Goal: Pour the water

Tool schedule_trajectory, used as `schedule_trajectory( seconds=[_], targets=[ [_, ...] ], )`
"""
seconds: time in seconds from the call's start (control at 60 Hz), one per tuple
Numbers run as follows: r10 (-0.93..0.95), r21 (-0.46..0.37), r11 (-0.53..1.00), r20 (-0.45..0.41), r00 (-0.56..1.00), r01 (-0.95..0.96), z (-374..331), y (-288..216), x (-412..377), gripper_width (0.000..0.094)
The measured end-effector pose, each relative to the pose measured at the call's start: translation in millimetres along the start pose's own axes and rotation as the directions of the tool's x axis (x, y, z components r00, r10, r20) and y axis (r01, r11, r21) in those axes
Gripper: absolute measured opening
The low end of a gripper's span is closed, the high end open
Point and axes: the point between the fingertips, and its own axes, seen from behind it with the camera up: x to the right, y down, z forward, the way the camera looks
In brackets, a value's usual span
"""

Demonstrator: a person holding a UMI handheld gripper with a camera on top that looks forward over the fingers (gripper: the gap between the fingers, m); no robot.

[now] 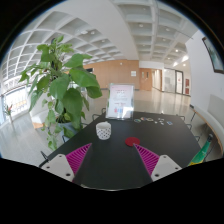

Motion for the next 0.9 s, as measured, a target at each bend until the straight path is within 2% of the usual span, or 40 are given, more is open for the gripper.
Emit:
schedule_trajectory(
  seconds=[0.233, 0.617, 0.767, 0.9],
  targets=[
    [0.053, -0.073, 0.996, -0.049, 0.997, -0.057, -28, 34, 38, 0.0834],
    [0.100, -0.247, 0.954, -0.273, 0.957, -0.170, -59, 139, 174, 0.0837],
    [0.087, -0.250, 0.949, -0.383, 0.919, -0.194, -76, 167, 240, 0.0835],
    [0.082, -0.218, 0.955, -0.457, 0.886, -0.200, -76, 167, 287, 0.0835]
  ],
)
